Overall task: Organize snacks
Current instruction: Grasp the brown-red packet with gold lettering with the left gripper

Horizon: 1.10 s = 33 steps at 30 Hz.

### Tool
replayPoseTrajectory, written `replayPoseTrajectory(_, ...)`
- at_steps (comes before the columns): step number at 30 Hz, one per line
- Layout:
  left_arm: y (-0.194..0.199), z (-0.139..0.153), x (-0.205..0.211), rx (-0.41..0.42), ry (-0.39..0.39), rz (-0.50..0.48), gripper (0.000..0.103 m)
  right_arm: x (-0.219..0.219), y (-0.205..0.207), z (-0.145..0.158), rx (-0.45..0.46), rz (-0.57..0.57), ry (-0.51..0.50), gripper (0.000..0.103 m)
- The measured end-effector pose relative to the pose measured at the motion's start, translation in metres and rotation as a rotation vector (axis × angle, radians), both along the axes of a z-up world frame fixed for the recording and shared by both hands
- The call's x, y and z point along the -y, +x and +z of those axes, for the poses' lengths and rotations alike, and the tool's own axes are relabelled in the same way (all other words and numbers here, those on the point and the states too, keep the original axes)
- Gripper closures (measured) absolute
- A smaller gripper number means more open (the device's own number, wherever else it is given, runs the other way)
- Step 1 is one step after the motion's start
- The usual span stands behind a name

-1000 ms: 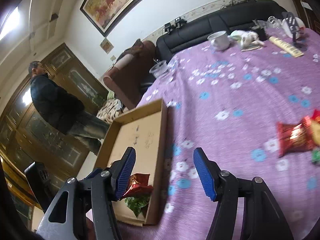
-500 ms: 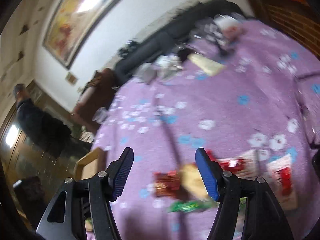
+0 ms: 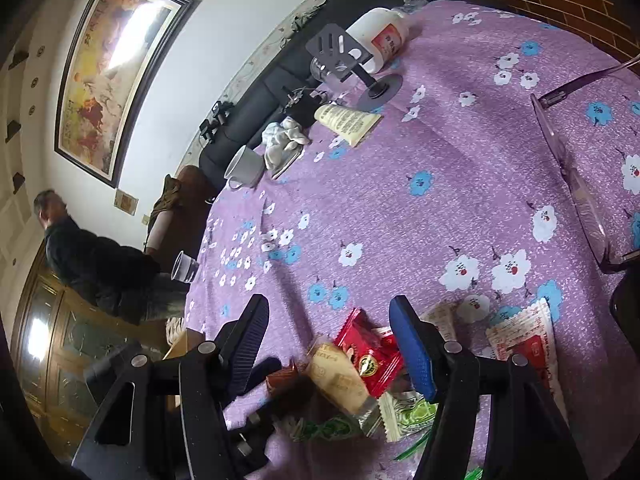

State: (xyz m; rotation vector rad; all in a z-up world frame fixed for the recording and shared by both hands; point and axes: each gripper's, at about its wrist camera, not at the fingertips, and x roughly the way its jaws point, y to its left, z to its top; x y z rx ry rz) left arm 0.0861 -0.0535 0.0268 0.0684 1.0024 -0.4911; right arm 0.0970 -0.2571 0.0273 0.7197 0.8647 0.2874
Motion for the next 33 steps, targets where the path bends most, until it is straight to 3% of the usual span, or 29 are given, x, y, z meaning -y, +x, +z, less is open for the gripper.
replayPoseTrajectory(5, -0.024, 0.001, 0.002, 0.060, 0.090, -0.078, 0.038, -0.004, 0.001, -0.002, -0.004, 0.008, -0.011, 0.037)
replayPoseTrajectory(11, -0.033, 0.001, -0.003, 0.053, 0.128, -0.096, 0.037, -0.004, 0.000, 0.000, 0.009, 0.007, -0.033, 0.037)
replayPoseTrajectory(13, -0.038, -0.002, -0.006, 0.048, 0.145, -0.104, 0.027, -0.007, 0.001, 0.000, 0.008, 0.017, -0.037, 0.037)
replayPoseTrajectory(15, -0.042, -0.009, -0.008, 0.029, 0.176, -0.108, 0.025, -0.009, 0.001, -0.001, 0.005, 0.028, -0.036, 0.037)
replayPoseTrajectory(20, -0.050, -0.008, -0.018, 0.031, 0.161, -0.102, 0.024, -0.010, 0.001, 0.000, 0.014, 0.033, -0.050, 0.037)
replayPoseTrajectory(22, -0.053, -0.006, -0.022, 0.071, 0.145, -0.092, 0.024, -0.013, 0.002, -0.001, 0.011, 0.050, -0.055, 0.037)
replayPoseTrajectory(23, -0.052, -0.006, -0.023, 0.080, 0.145, -0.082, 0.026, -0.016, 0.003, -0.002, 0.009, 0.061, -0.059, 0.037)
replayPoseTrajectory(24, -0.049, -0.008, -0.024, 0.076, 0.147, -0.063, 0.041, -0.018, 0.003, -0.003, 0.007, 0.070, -0.061, 0.037)
replayPoseTrajectory(25, -0.047, -0.009, -0.026, 0.080, 0.147, -0.034, 0.043, -0.020, 0.004, -0.004, 0.004, 0.079, -0.070, 0.037)
replayPoseTrajectory(27, -0.046, -0.009, -0.026, 0.098, 0.136, -0.008, 0.063, -0.022, 0.004, -0.005, -0.003, 0.083, -0.102, 0.040)
replayPoseTrajectory(30, -0.043, -0.009, -0.027, 0.112, 0.115, 0.031, 0.067, -0.025, 0.007, -0.007, -0.011, 0.105, -0.147, 0.051)
replayPoseTrajectory(33, -0.040, -0.008, -0.033, 0.123, 0.071, 0.071, 0.068, -0.034, 0.010, -0.011, -0.033, 0.159, -0.207, 0.053)
